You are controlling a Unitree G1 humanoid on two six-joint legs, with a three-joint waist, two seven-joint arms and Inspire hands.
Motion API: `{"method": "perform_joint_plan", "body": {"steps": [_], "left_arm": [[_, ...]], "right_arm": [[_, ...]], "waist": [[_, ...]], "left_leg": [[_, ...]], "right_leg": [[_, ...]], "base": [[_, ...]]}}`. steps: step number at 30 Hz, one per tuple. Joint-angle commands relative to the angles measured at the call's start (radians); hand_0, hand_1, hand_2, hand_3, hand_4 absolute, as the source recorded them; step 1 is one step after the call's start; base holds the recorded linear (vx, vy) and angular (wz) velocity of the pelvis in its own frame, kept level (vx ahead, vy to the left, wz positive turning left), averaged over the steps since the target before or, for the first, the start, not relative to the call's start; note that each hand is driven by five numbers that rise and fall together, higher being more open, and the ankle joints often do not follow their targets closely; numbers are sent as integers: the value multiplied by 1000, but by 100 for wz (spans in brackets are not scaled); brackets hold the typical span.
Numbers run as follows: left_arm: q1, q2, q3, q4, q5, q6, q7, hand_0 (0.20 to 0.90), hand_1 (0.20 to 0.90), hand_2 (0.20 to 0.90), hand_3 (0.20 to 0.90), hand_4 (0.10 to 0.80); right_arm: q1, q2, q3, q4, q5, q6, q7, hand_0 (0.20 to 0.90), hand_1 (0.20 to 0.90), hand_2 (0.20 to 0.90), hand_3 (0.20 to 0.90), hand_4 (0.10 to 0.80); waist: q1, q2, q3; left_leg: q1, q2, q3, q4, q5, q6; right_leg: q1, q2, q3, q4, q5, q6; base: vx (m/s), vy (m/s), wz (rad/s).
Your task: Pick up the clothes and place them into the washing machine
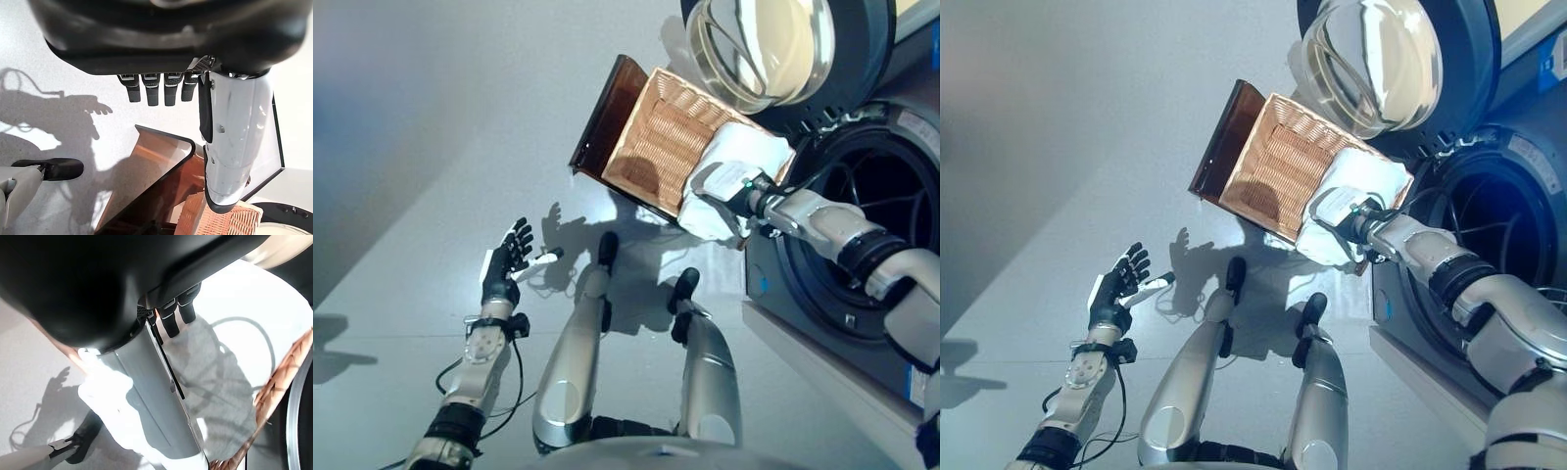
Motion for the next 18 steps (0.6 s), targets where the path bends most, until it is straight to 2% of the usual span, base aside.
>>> {"method": "perform_joint_plan", "body": {"steps": [1,18], "left_arm": [[57,1,-10,-104,-9,-43,-10,900,900,900,900,800],[79,17,-5,-183,-33,-58,2,900,900,900,900,800]], "right_arm": [[-54,-134,-6,-21,-18,1,-30,900,900,900,900,800],[-91,-111,-35,80,-86,59,-106,900,900,900,900,800]], "waist": [[-7,45,-29],[-2,90,-29]], "left_leg": [[-73,-24,11,13,-13,-66],[-182,-31,2,8,16,-73]], "right_leg": [[-45,24,0,10,-14,-27],[-168,25,5,43,-3,-30]], "base": [[0,0,0],[-10,-2,2]]}}
